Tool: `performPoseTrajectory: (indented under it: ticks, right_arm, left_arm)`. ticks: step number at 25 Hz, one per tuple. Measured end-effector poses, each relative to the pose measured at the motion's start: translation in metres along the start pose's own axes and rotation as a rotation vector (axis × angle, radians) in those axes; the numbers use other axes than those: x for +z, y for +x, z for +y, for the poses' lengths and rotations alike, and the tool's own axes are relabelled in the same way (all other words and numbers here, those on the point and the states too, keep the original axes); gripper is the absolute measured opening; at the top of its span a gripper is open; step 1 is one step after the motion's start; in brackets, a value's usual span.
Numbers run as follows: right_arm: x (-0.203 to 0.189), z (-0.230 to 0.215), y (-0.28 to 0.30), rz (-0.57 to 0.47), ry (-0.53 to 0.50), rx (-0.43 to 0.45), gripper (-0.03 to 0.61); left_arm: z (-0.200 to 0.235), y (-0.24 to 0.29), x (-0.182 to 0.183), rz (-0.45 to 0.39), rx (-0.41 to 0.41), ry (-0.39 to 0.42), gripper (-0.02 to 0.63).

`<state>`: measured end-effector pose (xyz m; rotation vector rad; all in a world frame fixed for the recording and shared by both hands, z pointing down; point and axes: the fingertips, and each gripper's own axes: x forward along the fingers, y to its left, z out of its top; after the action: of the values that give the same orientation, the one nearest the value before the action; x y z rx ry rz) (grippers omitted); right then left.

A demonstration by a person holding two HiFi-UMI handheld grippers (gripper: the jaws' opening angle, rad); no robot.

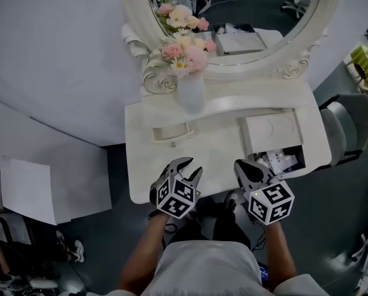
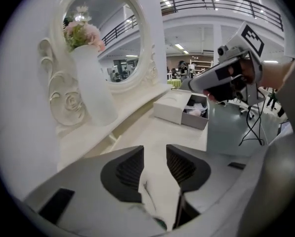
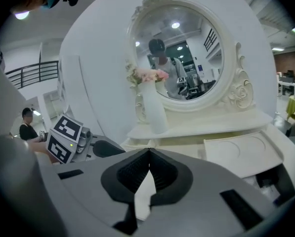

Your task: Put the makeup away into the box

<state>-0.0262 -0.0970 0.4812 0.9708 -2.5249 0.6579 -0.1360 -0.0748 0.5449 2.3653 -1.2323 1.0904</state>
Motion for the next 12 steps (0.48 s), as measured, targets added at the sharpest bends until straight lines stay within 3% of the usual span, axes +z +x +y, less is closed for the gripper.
performPoseTrajectory:
  ticks: [6,12]
  right_arm:
    - [0.0,0.024,0.023,0.04,-0.047,0.065,-0.006]
    - [-0.003,0.029,0.039,0.079,-0.061,0.105,-0.006]
  left_arm:
    - [0.025,-0.004,-0.05,0.091,0.062,-0.11,0.166]
    - [0.027,0.006,-0.082,0.173,0.058,-0.163,0.166]
